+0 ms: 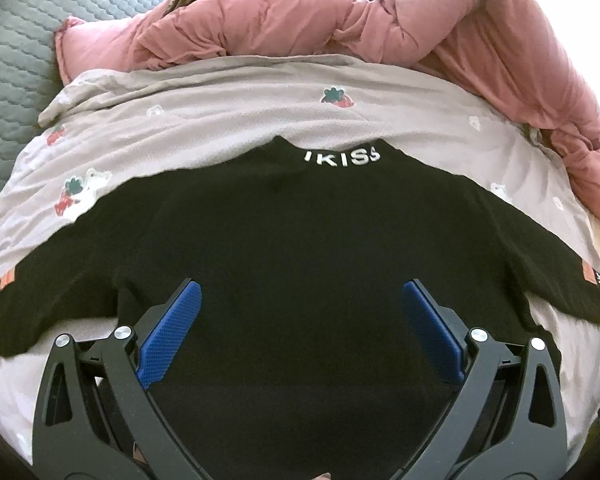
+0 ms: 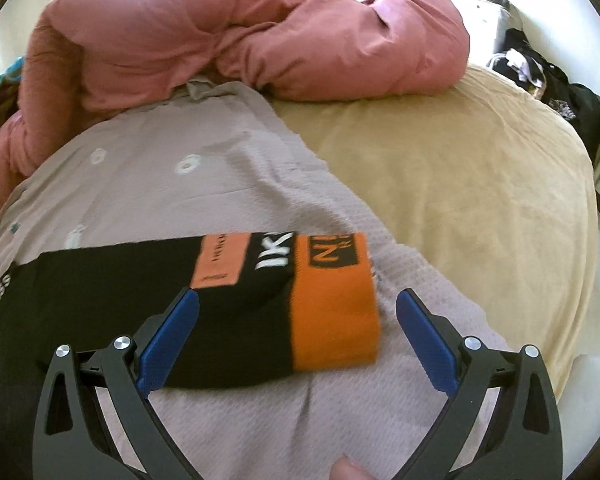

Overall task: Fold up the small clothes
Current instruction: 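Move the right gripper to the orange sleeve cuff and grasp it, then lift the cuff with the right gripper and fold the sleeve across the body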

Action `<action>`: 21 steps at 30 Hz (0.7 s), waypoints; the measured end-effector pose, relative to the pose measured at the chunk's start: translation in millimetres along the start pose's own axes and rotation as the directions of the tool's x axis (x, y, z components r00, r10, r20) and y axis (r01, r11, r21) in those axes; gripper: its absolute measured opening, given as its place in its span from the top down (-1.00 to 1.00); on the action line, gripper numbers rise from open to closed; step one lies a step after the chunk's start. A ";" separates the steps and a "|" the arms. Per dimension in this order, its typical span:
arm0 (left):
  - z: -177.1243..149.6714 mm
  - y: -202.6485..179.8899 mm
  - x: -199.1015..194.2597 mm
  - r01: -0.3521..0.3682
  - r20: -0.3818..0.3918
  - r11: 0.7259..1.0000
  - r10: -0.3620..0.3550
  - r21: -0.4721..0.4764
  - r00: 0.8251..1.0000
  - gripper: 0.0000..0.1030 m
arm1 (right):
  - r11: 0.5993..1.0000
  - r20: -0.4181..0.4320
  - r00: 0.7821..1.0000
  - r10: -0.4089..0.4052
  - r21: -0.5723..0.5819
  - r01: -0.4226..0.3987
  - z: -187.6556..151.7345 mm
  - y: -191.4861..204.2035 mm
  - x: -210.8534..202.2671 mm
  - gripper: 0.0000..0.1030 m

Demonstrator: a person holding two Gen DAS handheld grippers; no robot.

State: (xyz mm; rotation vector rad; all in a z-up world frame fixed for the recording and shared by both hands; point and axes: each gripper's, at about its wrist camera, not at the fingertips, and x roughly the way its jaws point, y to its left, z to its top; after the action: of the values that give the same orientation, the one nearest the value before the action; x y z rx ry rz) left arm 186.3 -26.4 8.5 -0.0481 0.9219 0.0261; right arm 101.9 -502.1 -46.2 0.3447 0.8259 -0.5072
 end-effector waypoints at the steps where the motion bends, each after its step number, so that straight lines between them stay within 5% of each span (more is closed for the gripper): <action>1: 2.9 -1.0 2.7 0.001 -0.002 1.000 -0.001 0.004 1.000 -0.83 | 1.000 -0.010 1.000 -0.004 0.008 0.004 1.6 -1.3 4.2 -0.89; 3: 10.1 -3.7 10.0 0.003 -0.011 1.000 -0.002 0.018 1.000 -0.83 | 1.000 -0.029 1.000 -0.003 0.020 0.004 3.7 -3.4 11.9 -0.79; 4: 12.8 -3.7 12.6 0.001 -0.013 1.000 -0.001 0.020 1.000 -0.83 | 1.000 -0.040 0.999 -0.004 0.022 0.005 4.8 -4.3 16.1 -0.56; 8: 23.2 -4.9 22.9 0.002 -0.011 1.000 -0.002 0.025 1.000 -0.83 | 1.000 -0.076 0.997 0.002 0.027 0.000 7.1 -7.7 30.7 -0.39; 16: 20.1 -3.5 48.4 0.012 -0.039 1.000 -0.011 0.019 0.999 -0.83 | 0.998 -0.051 0.997 0.056 0.009 -0.055 6.3 -3.7 20.8 0.52; 21: 13.6 6.3 57.4 0.017 -0.046 1.000 -0.017 0.003 0.999 -0.83 | 0.996 0.021 0.996 0.086 0.001 -0.086 8.6 5.4 -8.8 0.68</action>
State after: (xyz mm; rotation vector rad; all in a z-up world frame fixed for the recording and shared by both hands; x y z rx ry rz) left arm 231.5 -19.3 -29.2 -0.0534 0.9672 0.0076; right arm 105.0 -499.2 -33.5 0.3747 0.7868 -0.4308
